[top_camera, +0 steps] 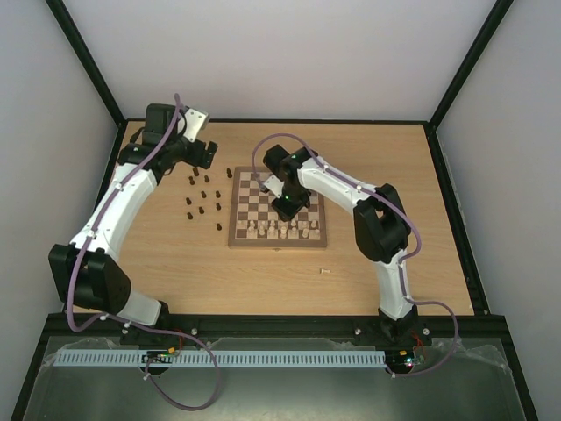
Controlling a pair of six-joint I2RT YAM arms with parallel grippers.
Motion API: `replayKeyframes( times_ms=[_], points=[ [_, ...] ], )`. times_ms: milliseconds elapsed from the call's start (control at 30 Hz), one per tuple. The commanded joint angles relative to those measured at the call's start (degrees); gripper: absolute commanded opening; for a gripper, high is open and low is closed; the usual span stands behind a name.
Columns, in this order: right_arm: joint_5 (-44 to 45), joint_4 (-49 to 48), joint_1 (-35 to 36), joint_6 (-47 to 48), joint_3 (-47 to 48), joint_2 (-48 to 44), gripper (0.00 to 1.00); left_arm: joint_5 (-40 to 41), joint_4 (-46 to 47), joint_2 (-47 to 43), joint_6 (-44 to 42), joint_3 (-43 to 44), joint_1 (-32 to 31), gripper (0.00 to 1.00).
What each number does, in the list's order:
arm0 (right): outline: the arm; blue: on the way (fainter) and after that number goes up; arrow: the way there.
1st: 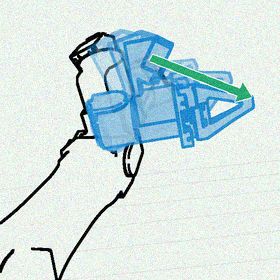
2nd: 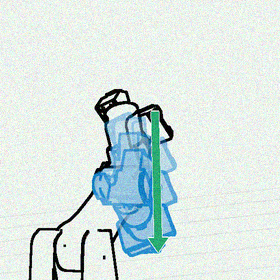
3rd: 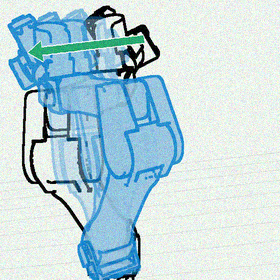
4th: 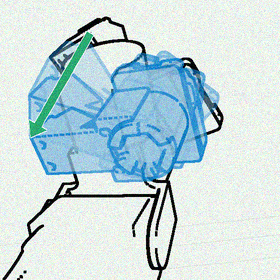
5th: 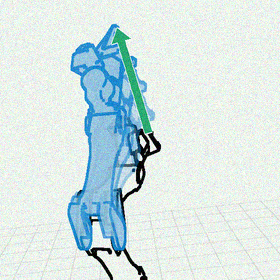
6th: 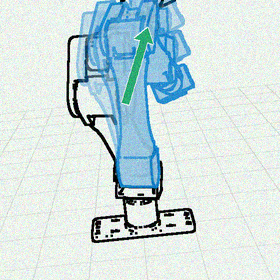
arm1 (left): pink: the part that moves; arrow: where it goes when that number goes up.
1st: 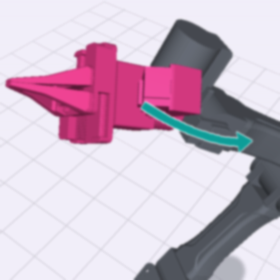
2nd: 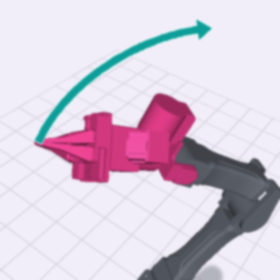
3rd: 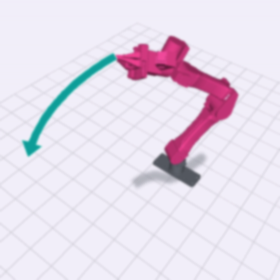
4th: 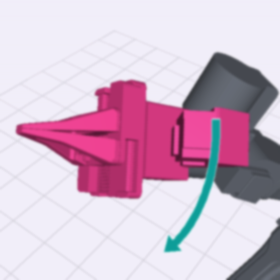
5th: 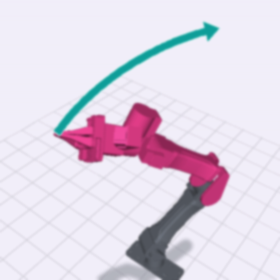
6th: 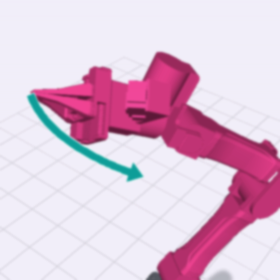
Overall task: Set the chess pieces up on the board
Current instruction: Pick up the chess piece from the chessboard.
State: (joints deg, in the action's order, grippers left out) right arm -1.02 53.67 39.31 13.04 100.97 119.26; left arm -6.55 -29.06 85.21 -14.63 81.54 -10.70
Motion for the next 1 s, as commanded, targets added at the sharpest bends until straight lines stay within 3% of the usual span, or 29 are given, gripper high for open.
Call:
replayKeyframes(
  times_ms=[0,433,967],
  points=[
    [0.36,1.03,1.07,-0.47,0.81,1.25,0.4,0.43,-0.17,-2.65,-1.04,-1.14,-0.37,0.99],
    [0.03,0.58,1.6,-0.47,0.99,1.79,0.39,0.31,0.31,-3.37,-1.53,-2.7,-0.7,0.99],
    [0.14,0.14,2.29,-0.33,1.78,3.31,0.3,0.13,0.84,-4.74,-2.07,-4.67,-0.73,0.99]
  ],
)
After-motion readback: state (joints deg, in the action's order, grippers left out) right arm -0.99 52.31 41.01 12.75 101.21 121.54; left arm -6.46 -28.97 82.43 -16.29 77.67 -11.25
